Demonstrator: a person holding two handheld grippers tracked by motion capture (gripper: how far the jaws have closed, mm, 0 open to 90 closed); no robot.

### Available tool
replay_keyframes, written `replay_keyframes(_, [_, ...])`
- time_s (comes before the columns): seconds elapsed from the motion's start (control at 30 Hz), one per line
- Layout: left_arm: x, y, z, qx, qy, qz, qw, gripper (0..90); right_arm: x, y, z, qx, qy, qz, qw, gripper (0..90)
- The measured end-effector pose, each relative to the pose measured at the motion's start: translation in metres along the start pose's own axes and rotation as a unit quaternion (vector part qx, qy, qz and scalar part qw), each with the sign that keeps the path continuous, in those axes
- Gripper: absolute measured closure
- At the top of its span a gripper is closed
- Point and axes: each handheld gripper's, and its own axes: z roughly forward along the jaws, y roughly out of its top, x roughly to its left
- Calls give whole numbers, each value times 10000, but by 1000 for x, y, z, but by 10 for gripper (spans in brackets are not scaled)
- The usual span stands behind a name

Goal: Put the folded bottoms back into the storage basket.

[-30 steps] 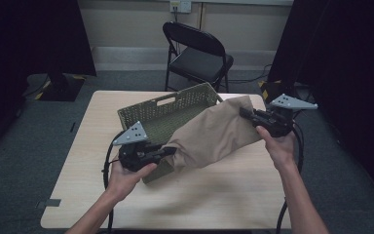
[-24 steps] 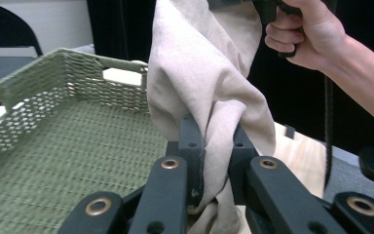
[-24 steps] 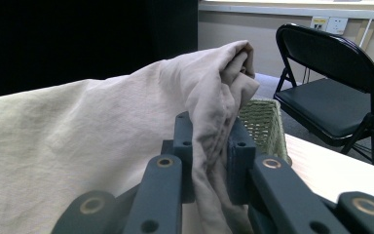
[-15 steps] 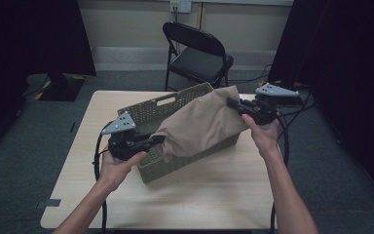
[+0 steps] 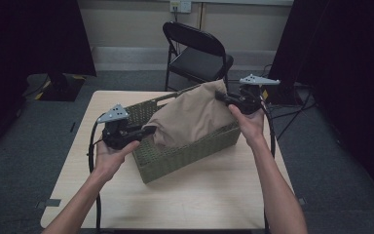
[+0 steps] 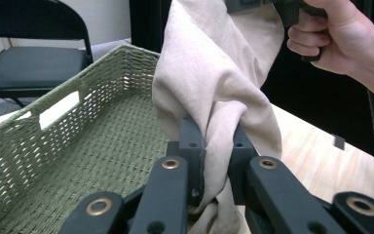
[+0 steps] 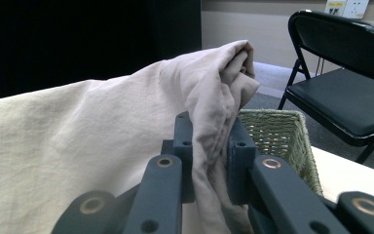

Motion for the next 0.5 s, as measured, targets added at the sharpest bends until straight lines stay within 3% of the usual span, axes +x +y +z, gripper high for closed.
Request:
replay_keyframes(0.23, [13,-3,12,171,101,-70,9998,825,-7,-3,19,119,-57,70,9999,792])
replay_keyframes(0.5, [29,-18,24,386,297,-246,9985,825,-11,-17,39,263,-64,127,9996,793])
